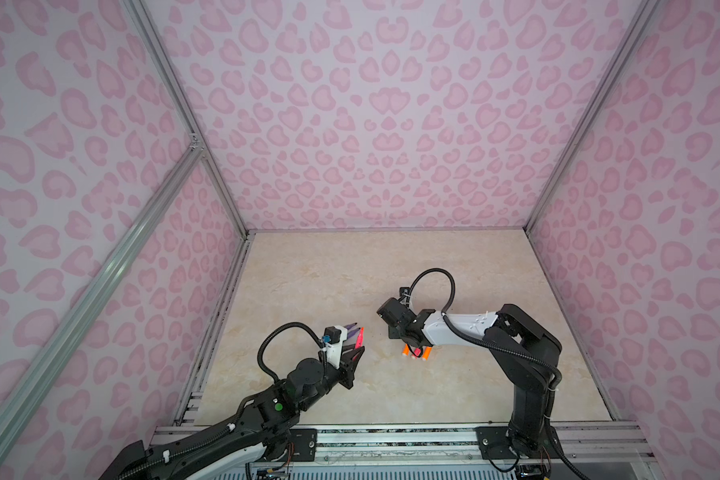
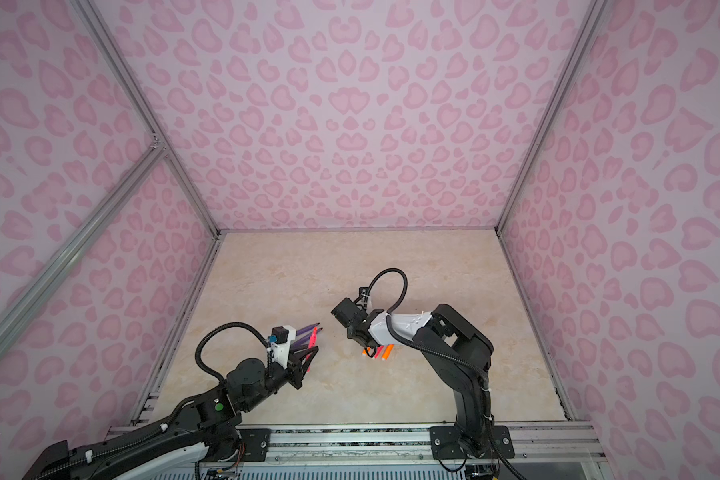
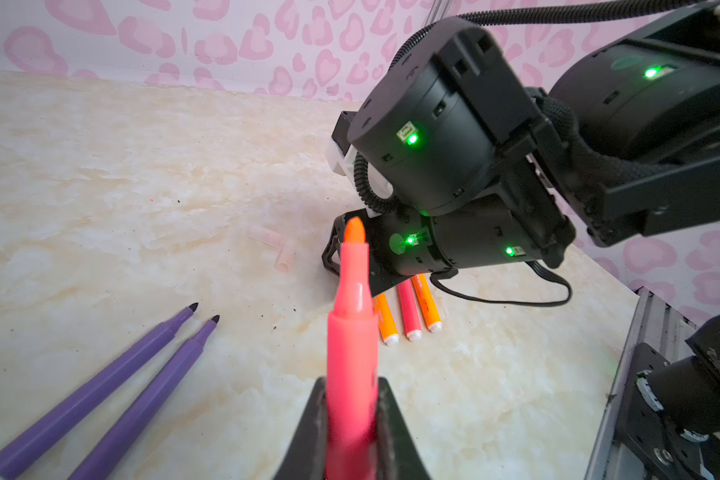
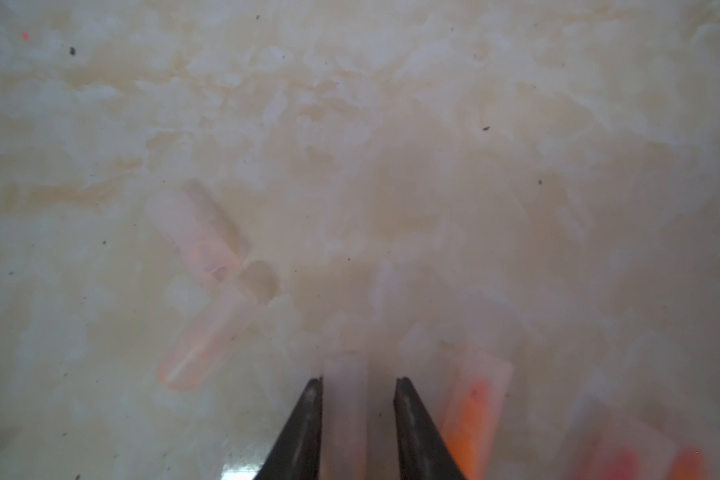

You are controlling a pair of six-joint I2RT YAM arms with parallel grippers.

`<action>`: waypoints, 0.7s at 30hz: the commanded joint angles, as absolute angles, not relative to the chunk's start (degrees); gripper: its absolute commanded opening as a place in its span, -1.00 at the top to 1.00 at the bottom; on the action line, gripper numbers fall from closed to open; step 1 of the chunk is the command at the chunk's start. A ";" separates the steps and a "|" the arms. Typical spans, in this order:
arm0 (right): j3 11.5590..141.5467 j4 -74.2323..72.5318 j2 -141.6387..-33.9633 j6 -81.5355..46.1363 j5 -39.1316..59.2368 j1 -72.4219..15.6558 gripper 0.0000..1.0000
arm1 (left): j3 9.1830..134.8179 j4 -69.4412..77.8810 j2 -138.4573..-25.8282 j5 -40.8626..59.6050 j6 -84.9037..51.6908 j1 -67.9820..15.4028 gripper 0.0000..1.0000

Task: Insert the pens into the pen caps
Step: 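Lower the right gripper onto a translucent cap and close on it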

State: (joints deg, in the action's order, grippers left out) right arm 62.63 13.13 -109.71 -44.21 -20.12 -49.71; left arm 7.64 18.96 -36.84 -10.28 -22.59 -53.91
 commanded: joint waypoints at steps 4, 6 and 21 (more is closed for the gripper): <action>63.10 13.17 -110.91 -43.77 -19.16 -49.31 0.37 | 8.17 19.95 -36.77 -10.11 -22.16 -53.88 0.94; 63.14 13.28 -111.07 -43.80 -19.16 -49.26 0.37 | 8.14 19.95 -36.76 -10.02 -22.23 -53.88 0.94; 62.98 12.69 -111.43 -43.68 -18.98 -49.25 0.62 | 7.90 19.94 -36.30 -9.93 -22.28 -53.88 0.94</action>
